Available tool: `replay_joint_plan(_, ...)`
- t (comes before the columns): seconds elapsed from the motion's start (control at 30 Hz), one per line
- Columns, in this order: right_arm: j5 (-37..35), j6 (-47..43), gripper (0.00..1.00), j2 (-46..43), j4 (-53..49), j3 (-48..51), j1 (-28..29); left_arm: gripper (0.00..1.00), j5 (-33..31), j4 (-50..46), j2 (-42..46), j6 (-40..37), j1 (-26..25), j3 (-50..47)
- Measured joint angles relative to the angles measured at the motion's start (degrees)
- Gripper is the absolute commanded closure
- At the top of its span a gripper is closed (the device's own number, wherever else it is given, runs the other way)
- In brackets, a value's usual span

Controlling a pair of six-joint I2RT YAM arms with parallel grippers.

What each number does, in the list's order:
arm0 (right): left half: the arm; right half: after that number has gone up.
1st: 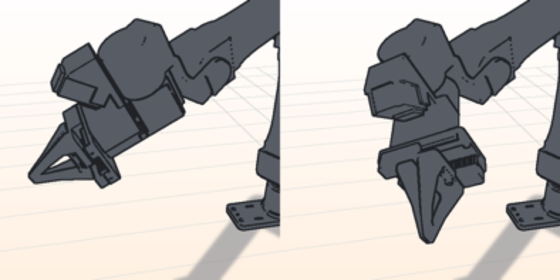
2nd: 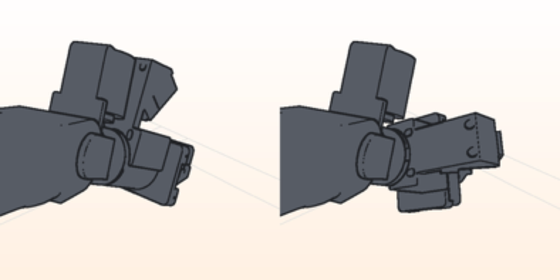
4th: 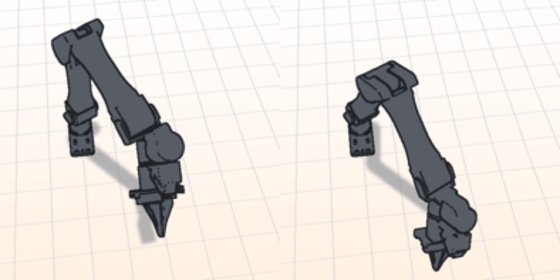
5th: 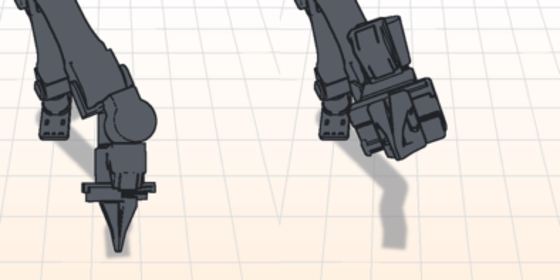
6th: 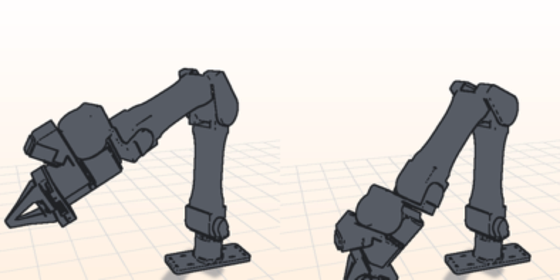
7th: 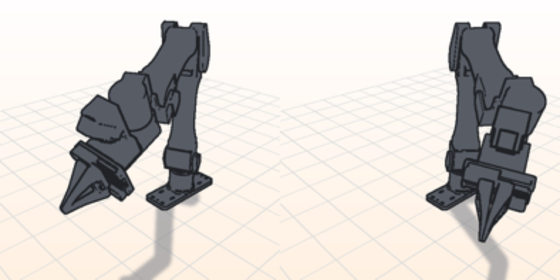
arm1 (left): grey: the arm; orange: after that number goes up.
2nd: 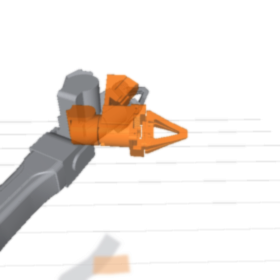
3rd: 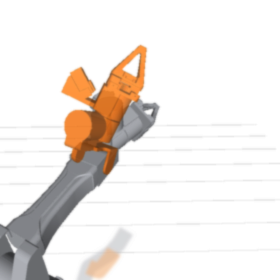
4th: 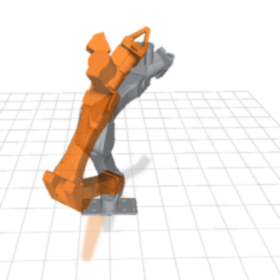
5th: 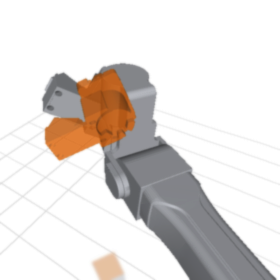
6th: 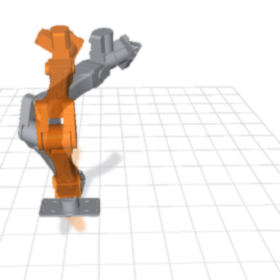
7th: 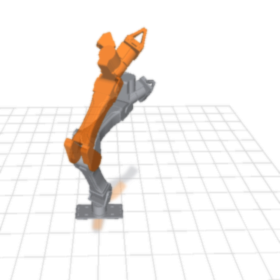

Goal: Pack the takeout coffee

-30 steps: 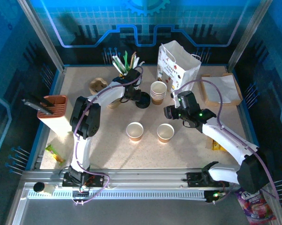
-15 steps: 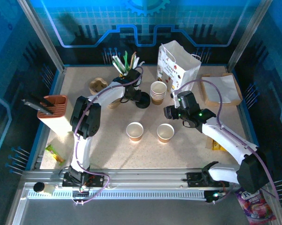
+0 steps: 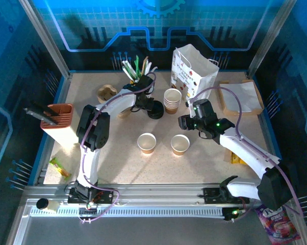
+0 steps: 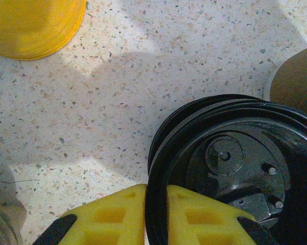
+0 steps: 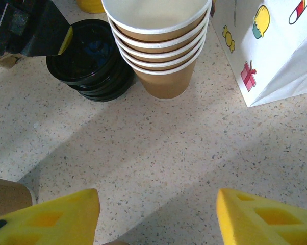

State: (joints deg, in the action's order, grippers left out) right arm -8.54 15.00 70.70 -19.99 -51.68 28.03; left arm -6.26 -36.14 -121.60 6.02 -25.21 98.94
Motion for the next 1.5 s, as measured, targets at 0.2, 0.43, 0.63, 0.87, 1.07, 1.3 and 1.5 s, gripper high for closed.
replay_joint_plan(0.2,0.00,0.00,0.37,0.00,-0.04,0.00,0.00,0.81,-0.02,0.48,0.90,0.00,0.00,-0.57)
replay_joint_plan(0.43,0.00,0.00,0.37,0.00,-0.07,0.00,0.00,0.82,-0.87,1.05,3.82,-0.02,0.02,-2.16)
replay_joint_plan(0.63,0.00,0.00,0.37,-0.02,-0.09,0.00,0.00,0.86,-1.44,3.10,6.51,0.02,0.31,-6.16)
replay_joint_plan(0.87,0.00,0.00,0.37,-0.02,-0.09,0.00,0.00,0.88,-1.42,3.89,6.60,0.09,0.42,-6.45)
replay_joint_plan(1.07,0.02,0.00,0.37,-0.02,-0.09,0.00,0.00,0.89,-0.33,4.48,6.60,1.18,0.42,-6.47)
replay_joint_plan(1.3,0.15,-0.02,0.36,-0.13,-0.66,-0.17,-0.02,0.89,0.11,6.14,7.78,1.60,0.87,-8.59)
replay_joint_plan(1.5,2.19,0.02,0.36,-1.86,-2.71,-2.21,-1.75,0.88,2.19,9.90,17.29,4.33,3.13,-19.06)
